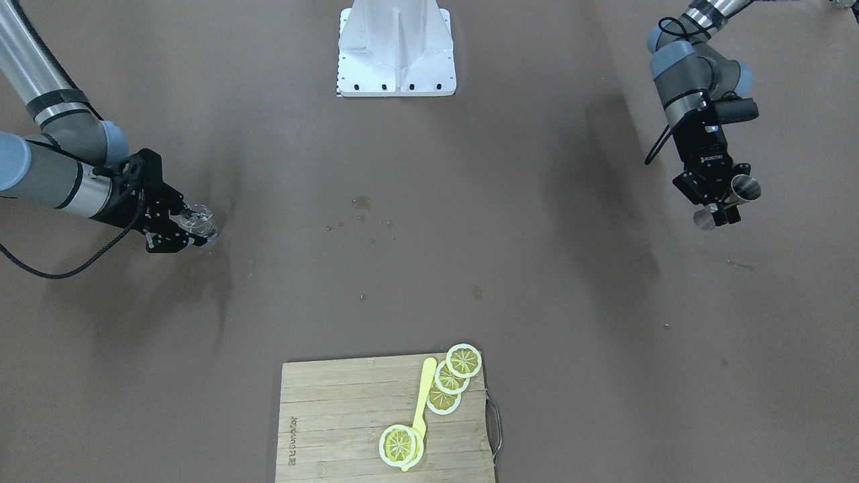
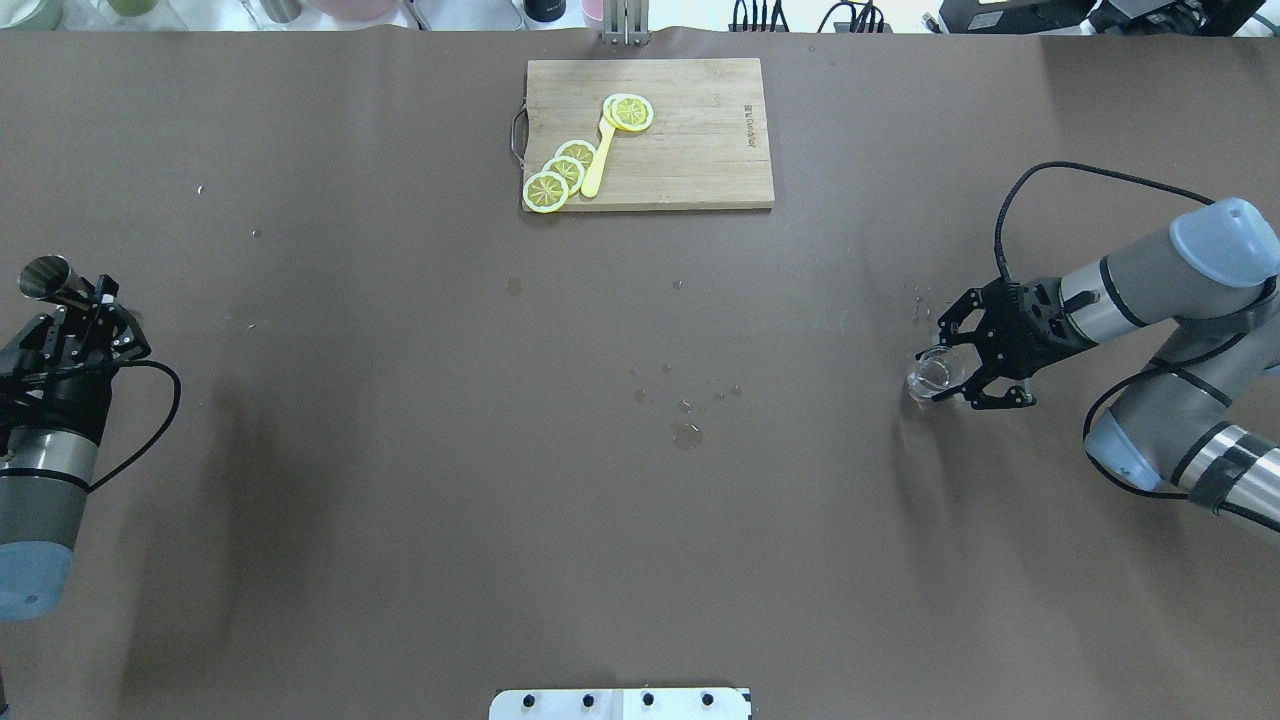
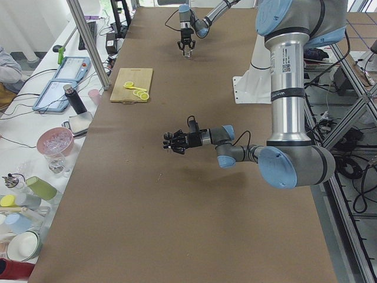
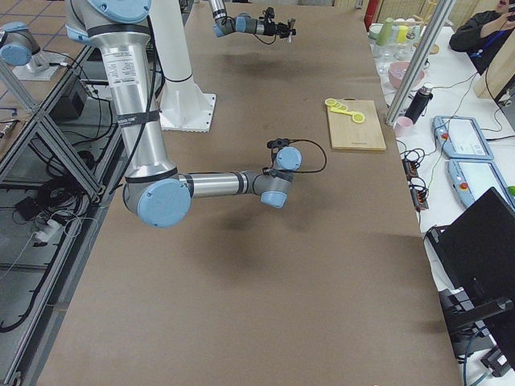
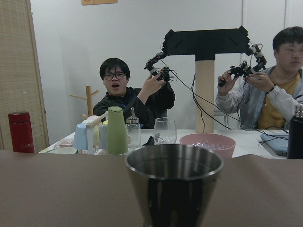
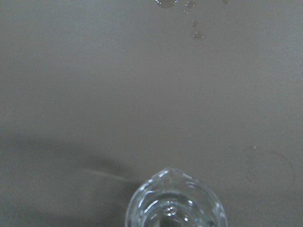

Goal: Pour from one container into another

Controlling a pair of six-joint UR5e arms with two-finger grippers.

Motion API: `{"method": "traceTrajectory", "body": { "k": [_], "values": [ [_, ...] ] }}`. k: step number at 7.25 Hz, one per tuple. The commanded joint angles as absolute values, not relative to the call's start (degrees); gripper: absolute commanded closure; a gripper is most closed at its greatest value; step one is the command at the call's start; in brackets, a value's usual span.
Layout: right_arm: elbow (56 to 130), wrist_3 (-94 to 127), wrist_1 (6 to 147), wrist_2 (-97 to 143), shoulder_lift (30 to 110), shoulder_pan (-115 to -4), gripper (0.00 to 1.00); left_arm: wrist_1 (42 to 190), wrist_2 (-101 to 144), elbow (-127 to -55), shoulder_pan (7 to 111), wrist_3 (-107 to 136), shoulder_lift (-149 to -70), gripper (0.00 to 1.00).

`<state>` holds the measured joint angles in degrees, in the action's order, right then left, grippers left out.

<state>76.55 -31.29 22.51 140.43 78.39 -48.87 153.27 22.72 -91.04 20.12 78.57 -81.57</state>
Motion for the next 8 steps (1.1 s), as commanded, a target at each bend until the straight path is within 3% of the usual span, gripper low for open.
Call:
{"method": "traceTrajectory", "body": {
  "k": [1,2,3,8],
  "values": [
    [76.38,-30.06,22.24,140.8,78.4,-48.87,1.0,145.31,20.48,-91.41,18.9,89.35,-80.95,1.0],
    [76.38,-28.75,22.15,140.97,78.4,-48.87,0.55,145.28,20.74,-91.23,18.81,90.34,-80.51,1.0],
    [75.94,-27.87,20.67,141.15,78.4,-48.87,0.01,144.76,21.18,-91.49,18.46,90.87,-80.33,1.0],
    [75.5,-26.99,18.2,141.33,78.31,-48.87,0.0,138.0,24.08,-90.71,14.77,93.43,-80.6,1.0]
  ]
}}
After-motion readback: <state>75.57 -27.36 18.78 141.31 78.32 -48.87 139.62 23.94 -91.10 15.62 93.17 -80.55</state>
